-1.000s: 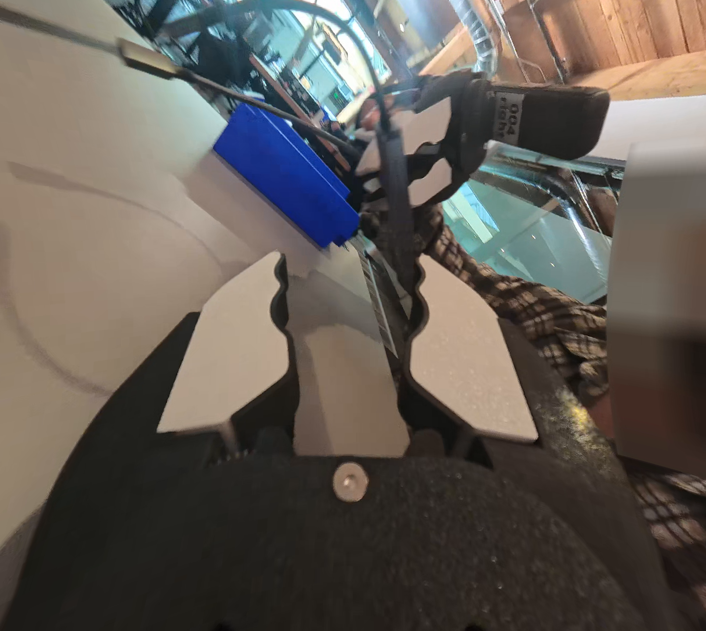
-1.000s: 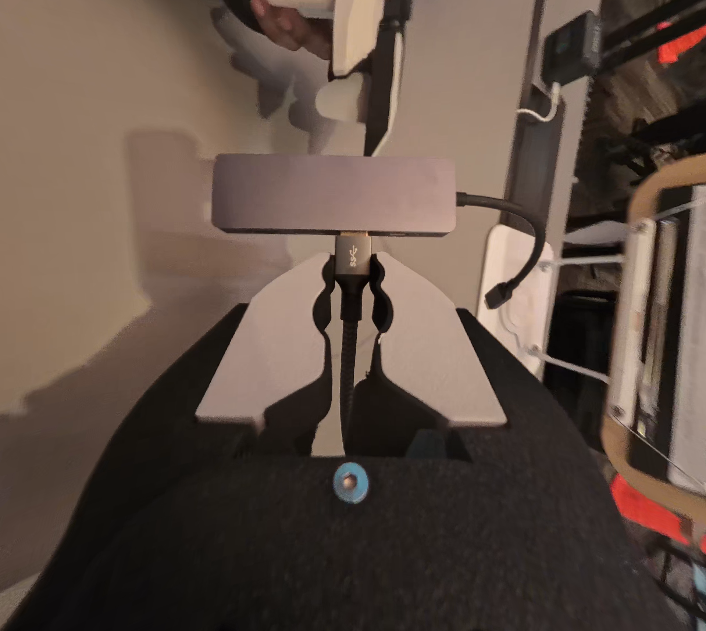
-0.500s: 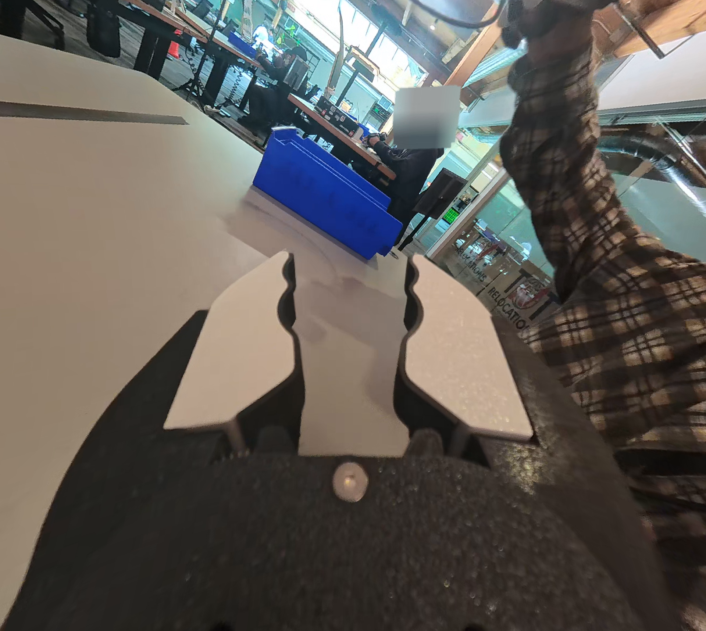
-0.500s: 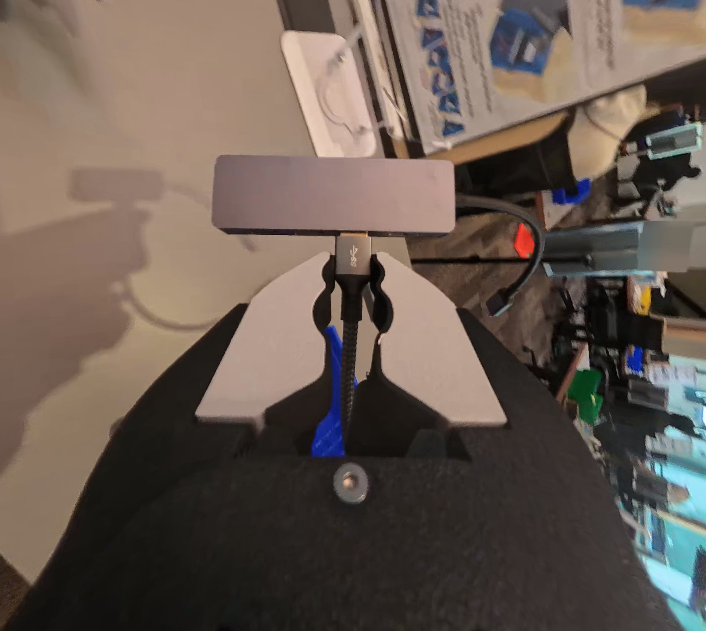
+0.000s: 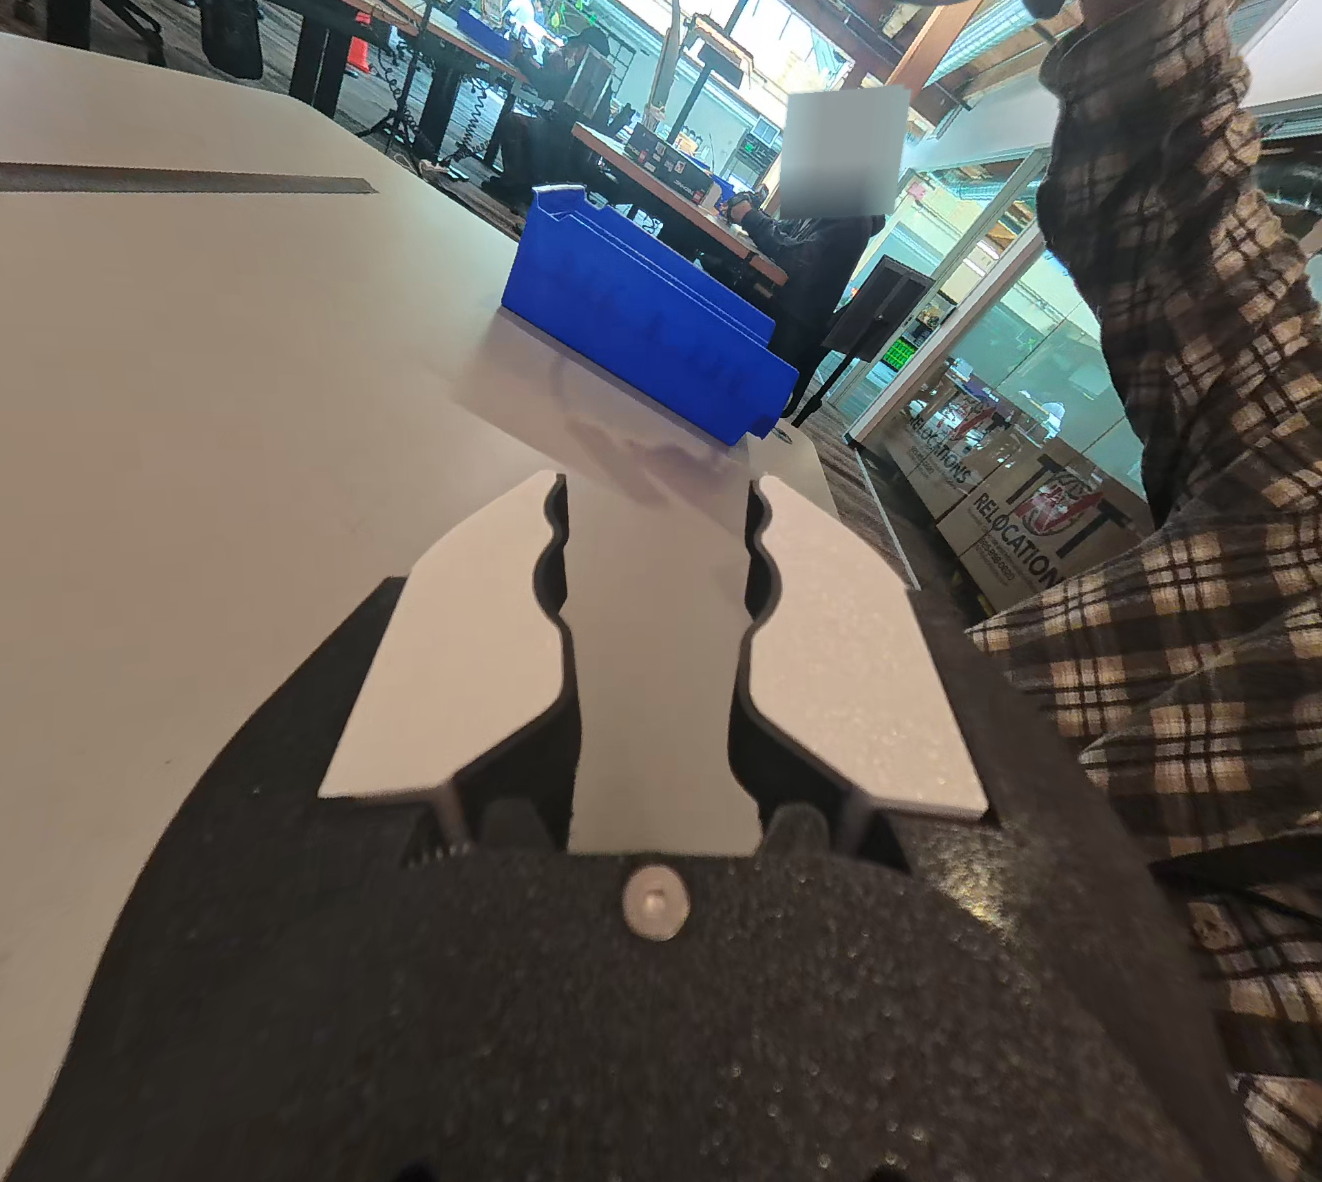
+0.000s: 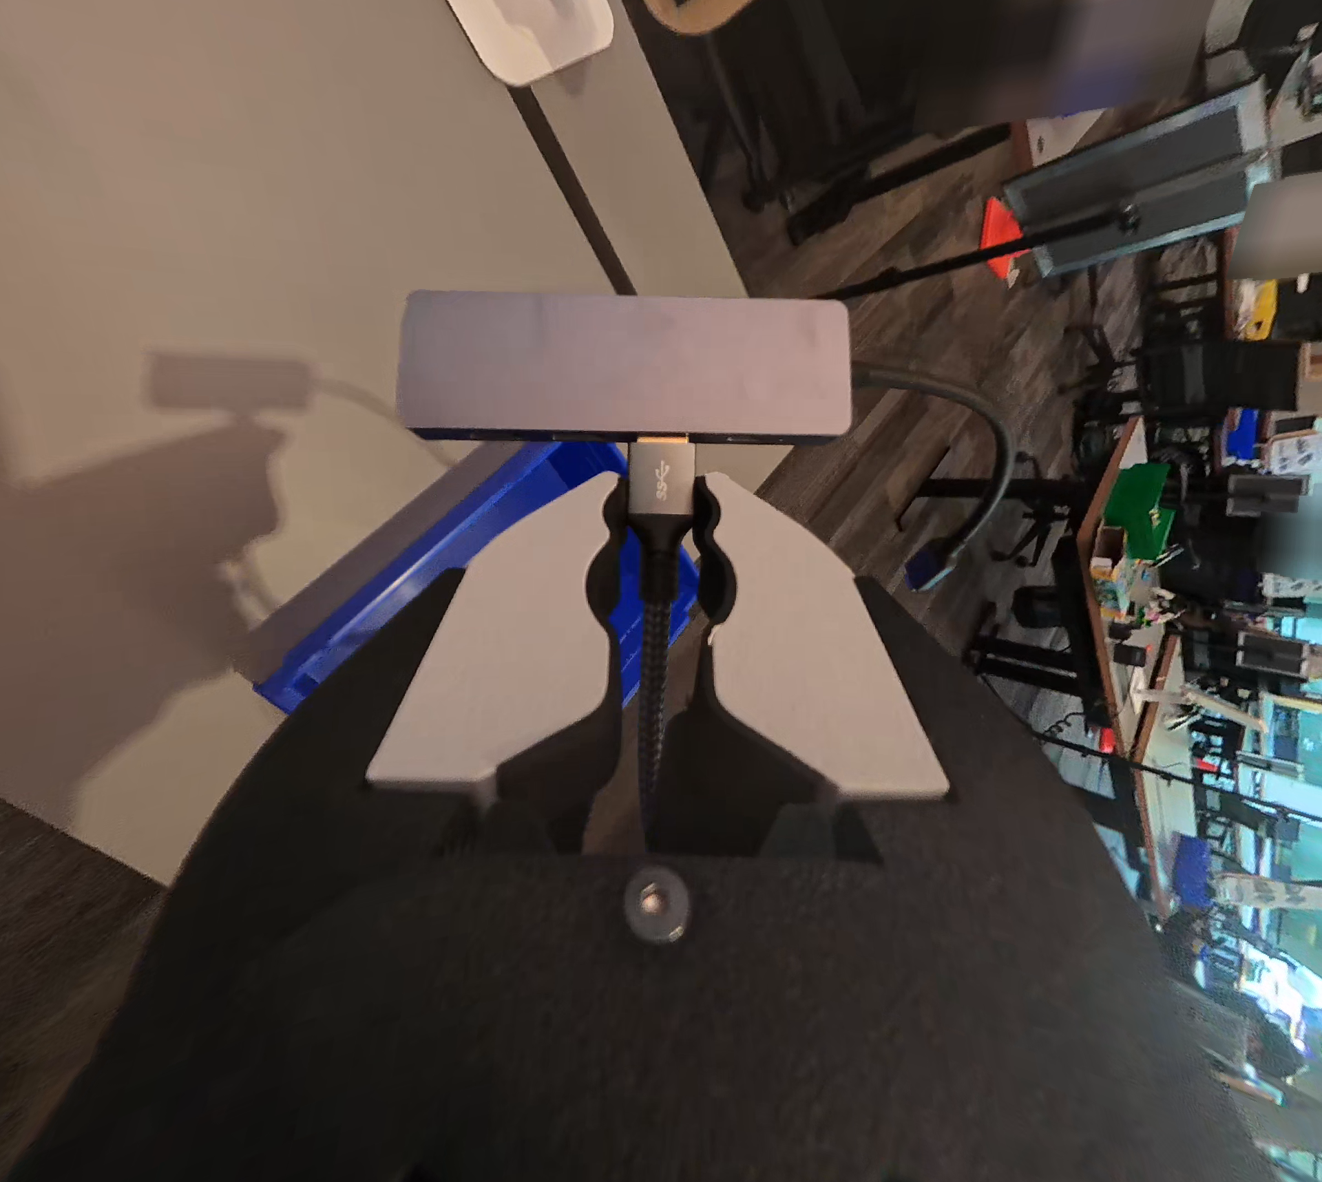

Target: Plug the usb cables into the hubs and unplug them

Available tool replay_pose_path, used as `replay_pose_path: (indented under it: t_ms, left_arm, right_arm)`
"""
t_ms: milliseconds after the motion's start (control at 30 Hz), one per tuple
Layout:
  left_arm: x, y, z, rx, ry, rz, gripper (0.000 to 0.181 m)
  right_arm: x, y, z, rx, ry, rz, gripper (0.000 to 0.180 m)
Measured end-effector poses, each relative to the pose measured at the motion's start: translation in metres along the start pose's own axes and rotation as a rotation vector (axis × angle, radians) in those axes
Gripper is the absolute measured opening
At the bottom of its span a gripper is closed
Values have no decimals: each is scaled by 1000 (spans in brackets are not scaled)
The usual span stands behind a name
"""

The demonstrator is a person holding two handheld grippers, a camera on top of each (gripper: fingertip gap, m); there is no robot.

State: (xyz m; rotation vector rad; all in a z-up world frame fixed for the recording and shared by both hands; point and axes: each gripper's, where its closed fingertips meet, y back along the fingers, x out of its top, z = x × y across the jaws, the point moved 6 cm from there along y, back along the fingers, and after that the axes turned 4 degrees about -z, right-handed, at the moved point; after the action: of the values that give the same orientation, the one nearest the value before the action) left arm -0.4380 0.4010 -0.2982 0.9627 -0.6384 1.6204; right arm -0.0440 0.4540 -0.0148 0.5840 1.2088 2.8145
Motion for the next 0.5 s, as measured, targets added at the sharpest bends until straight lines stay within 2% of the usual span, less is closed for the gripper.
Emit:
replay_pose_path:
  t_ms: [33, 500]
  left_arm:
    - [0, 0, 0, 0, -1, -5, 47]
    - [0, 2, -3, 16, -4, -17, 44]
  right_arm:
    - [-7, -5, 1, 12, -11, -13, 16]
    - [-107, -115, -6, 198, -385, -265, 16]
